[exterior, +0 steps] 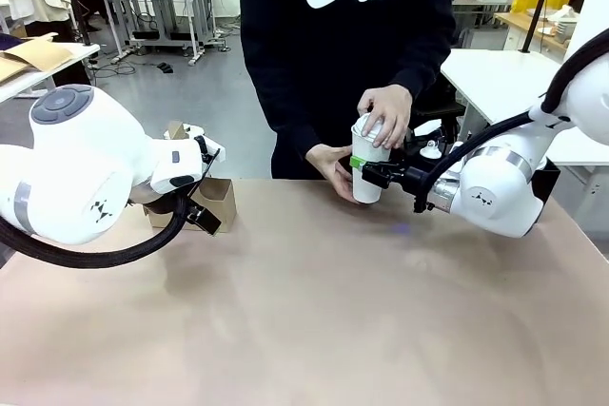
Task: Pour a drink into a cup and package it in a carrier.
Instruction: When a person places the Paper Cup Lid on the 600 ml Paper Cup , lift the 600 ml Paper Cup.
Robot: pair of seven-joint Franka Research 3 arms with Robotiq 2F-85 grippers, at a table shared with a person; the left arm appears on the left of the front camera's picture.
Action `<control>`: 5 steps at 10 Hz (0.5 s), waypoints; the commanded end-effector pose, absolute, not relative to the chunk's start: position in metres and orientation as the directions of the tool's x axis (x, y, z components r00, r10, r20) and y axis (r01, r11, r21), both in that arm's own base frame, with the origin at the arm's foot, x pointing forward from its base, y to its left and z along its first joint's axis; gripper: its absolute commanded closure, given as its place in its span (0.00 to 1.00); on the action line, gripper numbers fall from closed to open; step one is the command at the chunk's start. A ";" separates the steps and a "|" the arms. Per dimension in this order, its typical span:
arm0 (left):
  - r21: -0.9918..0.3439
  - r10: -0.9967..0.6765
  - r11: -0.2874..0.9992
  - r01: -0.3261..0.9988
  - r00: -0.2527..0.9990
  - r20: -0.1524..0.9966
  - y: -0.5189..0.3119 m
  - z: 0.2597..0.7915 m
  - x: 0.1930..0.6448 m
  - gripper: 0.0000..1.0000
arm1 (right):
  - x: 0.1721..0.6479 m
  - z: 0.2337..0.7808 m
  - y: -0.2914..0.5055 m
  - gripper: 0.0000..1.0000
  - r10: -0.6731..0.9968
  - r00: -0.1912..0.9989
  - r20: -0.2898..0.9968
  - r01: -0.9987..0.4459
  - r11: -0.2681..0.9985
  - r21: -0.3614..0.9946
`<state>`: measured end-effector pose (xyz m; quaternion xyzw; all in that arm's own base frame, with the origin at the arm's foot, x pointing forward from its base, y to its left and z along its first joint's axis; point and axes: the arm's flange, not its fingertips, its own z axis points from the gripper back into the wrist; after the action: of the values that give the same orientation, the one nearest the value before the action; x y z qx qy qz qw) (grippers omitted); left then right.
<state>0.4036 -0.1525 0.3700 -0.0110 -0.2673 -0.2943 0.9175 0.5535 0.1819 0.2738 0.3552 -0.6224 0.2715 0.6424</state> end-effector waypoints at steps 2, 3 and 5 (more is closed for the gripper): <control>0.135 -0.533 0.827 0.546 0.684 0.498 -0.152 0.370 0.404 0.00 | 0.551 0.279 0.184 0.20 -0.096 0.073 0.993 -0.792 0.600 0.117; 0.135 -0.533 0.827 0.546 0.684 0.498 -0.152 0.370 0.404 0.00 | 0.551 0.279 0.184 0.20 -0.096 0.073 0.993 -0.792 0.600 0.117; 0.135 -0.533 0.827 0.546 0.684 0.498 -0.152 0.370 0.404 0.00 | 0.551 0.279 0.184 0.20 -0.096 0.073 0.993 -0.792 0.600 0.117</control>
<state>0.4036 -0.1525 0.3700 -0.0110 -0.2673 -0.2943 0.9175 0.5526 0.1803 0.2715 0.3543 -0.6206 0.2705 0.6452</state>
